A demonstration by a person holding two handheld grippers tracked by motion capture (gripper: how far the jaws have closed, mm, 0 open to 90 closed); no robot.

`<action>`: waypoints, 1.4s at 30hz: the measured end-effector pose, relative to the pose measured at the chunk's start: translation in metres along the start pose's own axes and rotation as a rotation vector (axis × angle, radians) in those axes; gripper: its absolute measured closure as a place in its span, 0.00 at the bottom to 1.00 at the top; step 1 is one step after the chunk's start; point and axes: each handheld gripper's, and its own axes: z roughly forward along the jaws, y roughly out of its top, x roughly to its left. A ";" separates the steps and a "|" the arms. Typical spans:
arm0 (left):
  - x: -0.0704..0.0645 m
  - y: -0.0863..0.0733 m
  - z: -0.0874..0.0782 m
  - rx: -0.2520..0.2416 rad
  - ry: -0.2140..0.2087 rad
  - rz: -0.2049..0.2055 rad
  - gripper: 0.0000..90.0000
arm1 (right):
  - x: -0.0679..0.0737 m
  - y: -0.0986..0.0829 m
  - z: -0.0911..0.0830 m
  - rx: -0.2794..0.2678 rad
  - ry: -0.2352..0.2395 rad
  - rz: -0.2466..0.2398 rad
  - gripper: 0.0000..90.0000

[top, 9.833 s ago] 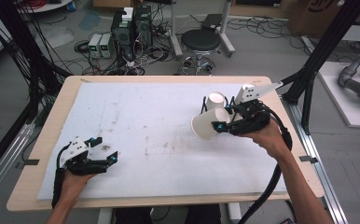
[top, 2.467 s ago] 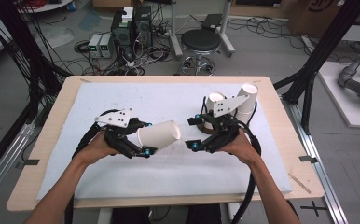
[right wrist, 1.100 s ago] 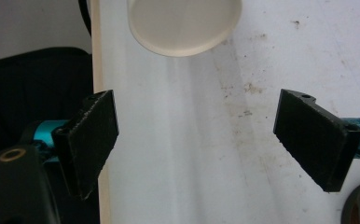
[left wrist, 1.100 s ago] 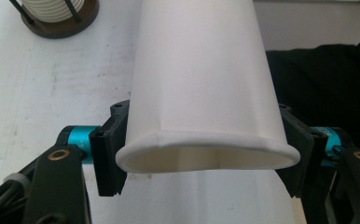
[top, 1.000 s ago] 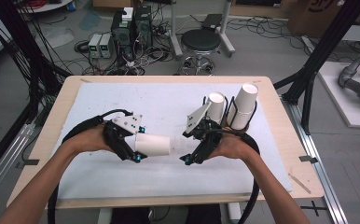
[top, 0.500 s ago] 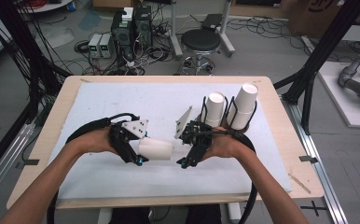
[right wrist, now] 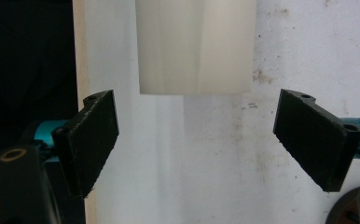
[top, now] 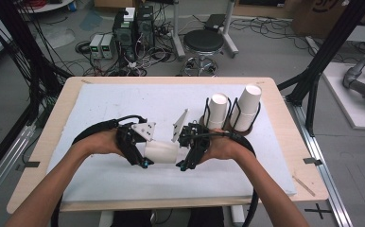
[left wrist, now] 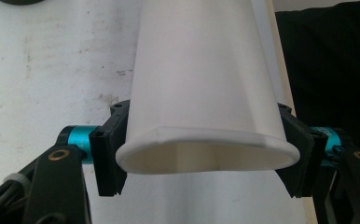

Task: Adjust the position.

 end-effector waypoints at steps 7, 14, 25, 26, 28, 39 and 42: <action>0.004 0.013 0.003 0.053 -0.023 0.007 0.33 | 0.001 0.002 0.002 0.008 -0.006 -0.005 0.16; 0.004 0.014 0.009 0.067 -0.036 -0.006 0.33 | 0.002 0.003 0.004 0.010 -0.014 -0.014 0.17; 0.005 0.015 0.007 0.058 -0.046 -0.012 0.33 | 0.004 0.007 0.010 0.032 -0.021 -0.033 0.17; 0.005 0.015 0.008 0.058 -0.047 -0.014 0.33 | 0.004 0.007 0.010 0.032 -0.024 -0.037 0.17; 0.004 0.015 0.008 0.060 -0.047 -0.012 0.33 | 0.005 0.008 0.011 0.029 -0.021 -0.037 0.17; 0.005 0.016 0.008 0.054 -0.050 -0.007 0.33 | 0.005 0.010 0.012 0.034 -0.005 -0.051 0.27; 0.004 0.016 0.009 0.054 -0.055 -0.008 0.33 | 0.005 0.012 0.013 0.030 0.002 -0.051 0.28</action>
